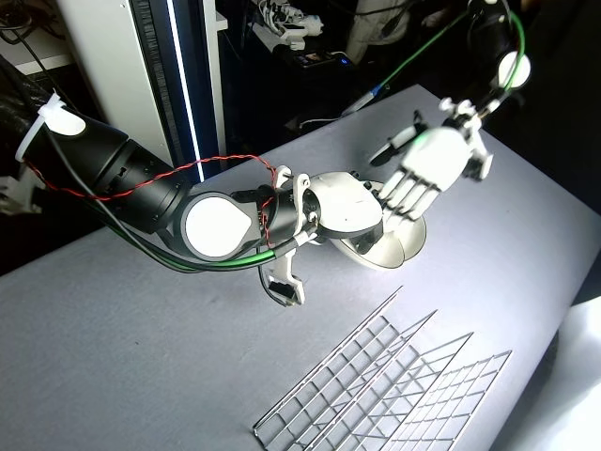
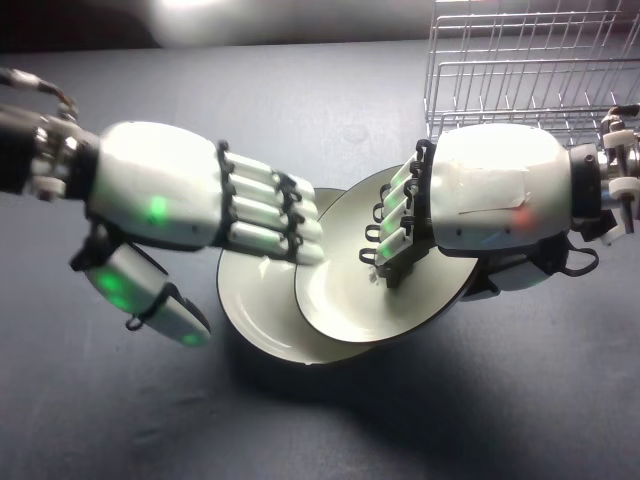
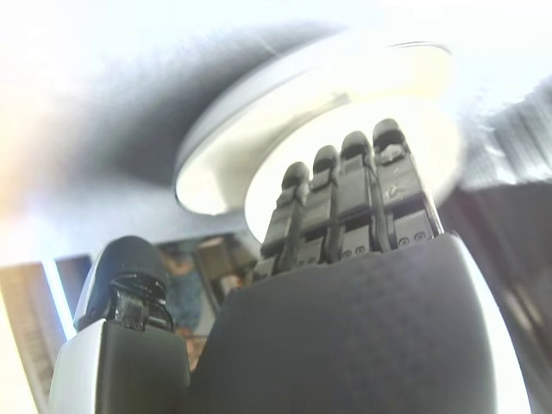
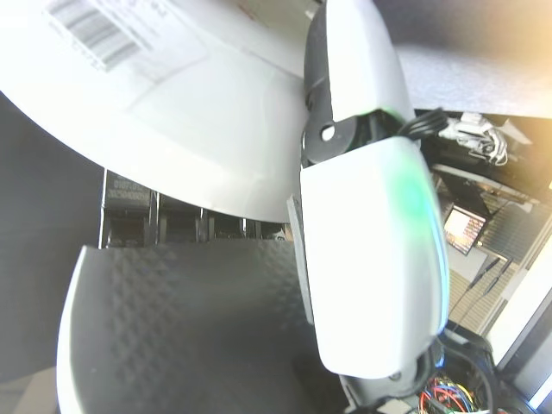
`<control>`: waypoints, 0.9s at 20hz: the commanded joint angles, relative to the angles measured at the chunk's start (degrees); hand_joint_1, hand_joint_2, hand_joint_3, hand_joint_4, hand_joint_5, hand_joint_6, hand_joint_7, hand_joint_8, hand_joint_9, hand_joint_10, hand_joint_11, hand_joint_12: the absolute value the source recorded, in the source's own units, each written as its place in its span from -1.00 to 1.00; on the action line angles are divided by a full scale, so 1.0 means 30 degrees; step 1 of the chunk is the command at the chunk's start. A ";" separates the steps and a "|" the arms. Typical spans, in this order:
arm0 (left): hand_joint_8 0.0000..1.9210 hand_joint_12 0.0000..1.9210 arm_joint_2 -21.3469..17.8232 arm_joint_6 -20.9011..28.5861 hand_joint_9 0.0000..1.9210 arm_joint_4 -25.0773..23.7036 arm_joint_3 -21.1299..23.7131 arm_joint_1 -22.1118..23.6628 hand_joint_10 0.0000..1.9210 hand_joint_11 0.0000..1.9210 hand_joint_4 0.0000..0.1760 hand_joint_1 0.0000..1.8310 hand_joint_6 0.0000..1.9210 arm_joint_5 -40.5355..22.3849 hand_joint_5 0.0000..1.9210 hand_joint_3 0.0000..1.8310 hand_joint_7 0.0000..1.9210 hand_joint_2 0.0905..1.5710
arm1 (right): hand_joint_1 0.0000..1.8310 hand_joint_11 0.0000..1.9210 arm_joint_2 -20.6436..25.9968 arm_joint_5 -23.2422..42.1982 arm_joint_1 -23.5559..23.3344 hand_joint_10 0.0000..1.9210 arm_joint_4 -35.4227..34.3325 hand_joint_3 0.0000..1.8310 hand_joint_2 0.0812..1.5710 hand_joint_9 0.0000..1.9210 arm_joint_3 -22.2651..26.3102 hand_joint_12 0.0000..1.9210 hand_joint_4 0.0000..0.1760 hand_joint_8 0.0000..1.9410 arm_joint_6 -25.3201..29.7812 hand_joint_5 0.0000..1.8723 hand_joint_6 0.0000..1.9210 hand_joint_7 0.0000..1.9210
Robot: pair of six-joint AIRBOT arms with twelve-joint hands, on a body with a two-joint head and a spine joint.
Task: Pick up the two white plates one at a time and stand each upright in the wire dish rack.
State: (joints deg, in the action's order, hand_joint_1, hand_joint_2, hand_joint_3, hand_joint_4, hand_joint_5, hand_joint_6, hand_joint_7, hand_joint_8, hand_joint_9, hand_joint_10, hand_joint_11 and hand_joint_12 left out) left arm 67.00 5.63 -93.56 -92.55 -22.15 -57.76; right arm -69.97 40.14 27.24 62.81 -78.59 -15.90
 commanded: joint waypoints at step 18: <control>-1.00 -1.00 -0.6813 0.3626 -1.00 0.1087 0.2610 0.2161 -1.00 -1.00 -1.00 -1.00 -1.00 -0.1072 -1.00 -1.00 -1.00 0.50 | 0.52 0.04 0.2536 0.0157 -0.3499 -0.05 -0.4711 -1.00 0.33 0.13 0.2433 -0.08 -1.00 -0.22 0.0472 0.01 0.03 0.13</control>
State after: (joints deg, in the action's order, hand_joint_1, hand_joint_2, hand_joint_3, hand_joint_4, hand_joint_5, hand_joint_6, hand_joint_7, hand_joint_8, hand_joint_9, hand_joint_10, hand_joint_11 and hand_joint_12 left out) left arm 47.24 16.32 -94.52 -84.51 -16.29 -59.64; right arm -62.72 36.77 17.39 52.18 -71.09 -14.61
